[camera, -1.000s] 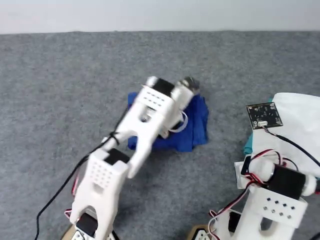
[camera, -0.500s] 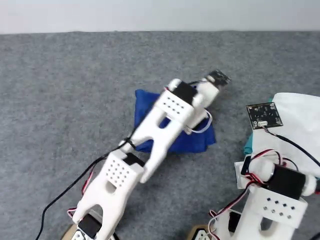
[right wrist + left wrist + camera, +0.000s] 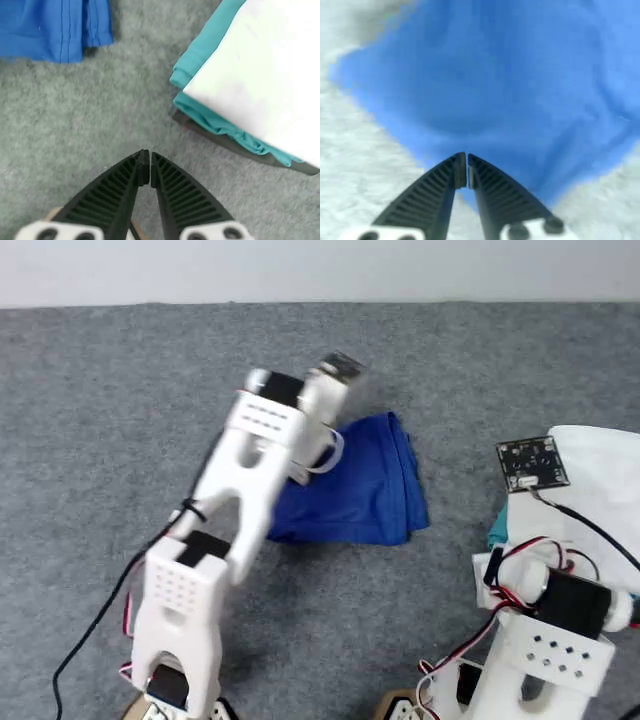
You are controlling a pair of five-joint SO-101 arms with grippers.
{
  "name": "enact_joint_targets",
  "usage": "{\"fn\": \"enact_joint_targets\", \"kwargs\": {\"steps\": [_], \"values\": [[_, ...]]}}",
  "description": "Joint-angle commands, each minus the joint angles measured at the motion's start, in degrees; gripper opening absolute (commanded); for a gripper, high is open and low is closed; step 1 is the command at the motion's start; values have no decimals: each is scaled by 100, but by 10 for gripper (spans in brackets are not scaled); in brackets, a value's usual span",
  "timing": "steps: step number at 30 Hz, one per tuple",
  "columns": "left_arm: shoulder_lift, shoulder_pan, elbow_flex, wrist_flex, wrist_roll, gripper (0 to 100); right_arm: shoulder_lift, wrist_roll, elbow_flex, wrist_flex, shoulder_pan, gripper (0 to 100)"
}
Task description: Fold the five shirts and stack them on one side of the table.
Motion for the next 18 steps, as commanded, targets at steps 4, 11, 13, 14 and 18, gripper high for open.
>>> {"fn": "enact_joint_targets", "kwargs": {"steps": [4, 11, 13, 14, 18], "values": [[-229, -607, -13, -651, -290, 15, -13, 53, -18, -224, 31, 19], [914, -738, -690, -1319, -290, 15, -13, 53, -18, -198, 31, 19], [1380, -765, -1077, -1310, -290, 15, -13, 53, -18, -198, 31, 19], [1609, -774, -1297, -1231, -290, 15, -13, 53, -18, -189, 31, 19], [2022, -809, -2624, -185, -273, 15, -13, 53, -18, -180, 31, 19]]}}
